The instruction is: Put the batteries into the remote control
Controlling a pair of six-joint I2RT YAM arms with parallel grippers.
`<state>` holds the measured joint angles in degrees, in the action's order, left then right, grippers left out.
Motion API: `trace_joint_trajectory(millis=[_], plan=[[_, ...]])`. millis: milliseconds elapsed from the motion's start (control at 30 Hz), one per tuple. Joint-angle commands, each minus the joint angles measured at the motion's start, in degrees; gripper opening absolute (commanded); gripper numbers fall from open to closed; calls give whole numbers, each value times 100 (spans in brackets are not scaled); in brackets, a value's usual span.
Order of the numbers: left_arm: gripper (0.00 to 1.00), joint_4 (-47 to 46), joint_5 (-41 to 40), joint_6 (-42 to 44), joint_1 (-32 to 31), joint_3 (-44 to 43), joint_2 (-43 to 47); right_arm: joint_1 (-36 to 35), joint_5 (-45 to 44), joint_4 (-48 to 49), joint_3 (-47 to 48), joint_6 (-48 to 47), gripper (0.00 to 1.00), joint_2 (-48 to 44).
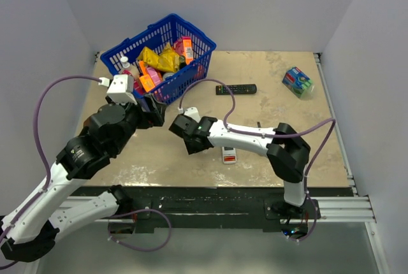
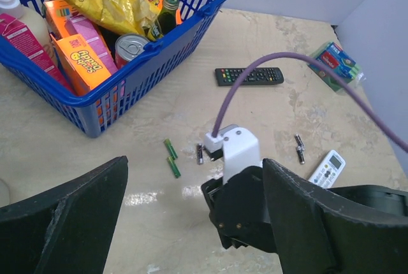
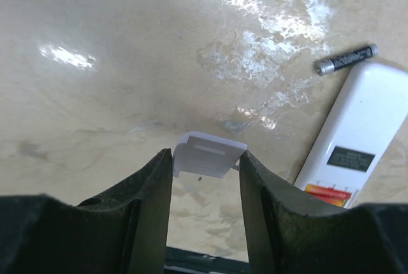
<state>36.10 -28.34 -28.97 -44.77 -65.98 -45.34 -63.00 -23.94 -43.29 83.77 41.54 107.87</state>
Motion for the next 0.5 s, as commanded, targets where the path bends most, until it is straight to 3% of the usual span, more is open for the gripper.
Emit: trace_joint_trajectory(millis=[0,167,200,300,467], plan=[[90,-182,12,-161,-23,-3,34,24,574,180,61,-1604,35,470],[90,-191,109,-355,-31,15,-36,183,865,189,34,-2070,49,726],[90,-191,118,-407,-31,15,-62,218,848,189,34,-2097,58,752],[90,-199,118,-495,-23,32,-89,262,593,-74,210,-2097,72,823],[90,-208,39,-610,-31,32,-124,262,566,-444,570,-1896,73,683]])
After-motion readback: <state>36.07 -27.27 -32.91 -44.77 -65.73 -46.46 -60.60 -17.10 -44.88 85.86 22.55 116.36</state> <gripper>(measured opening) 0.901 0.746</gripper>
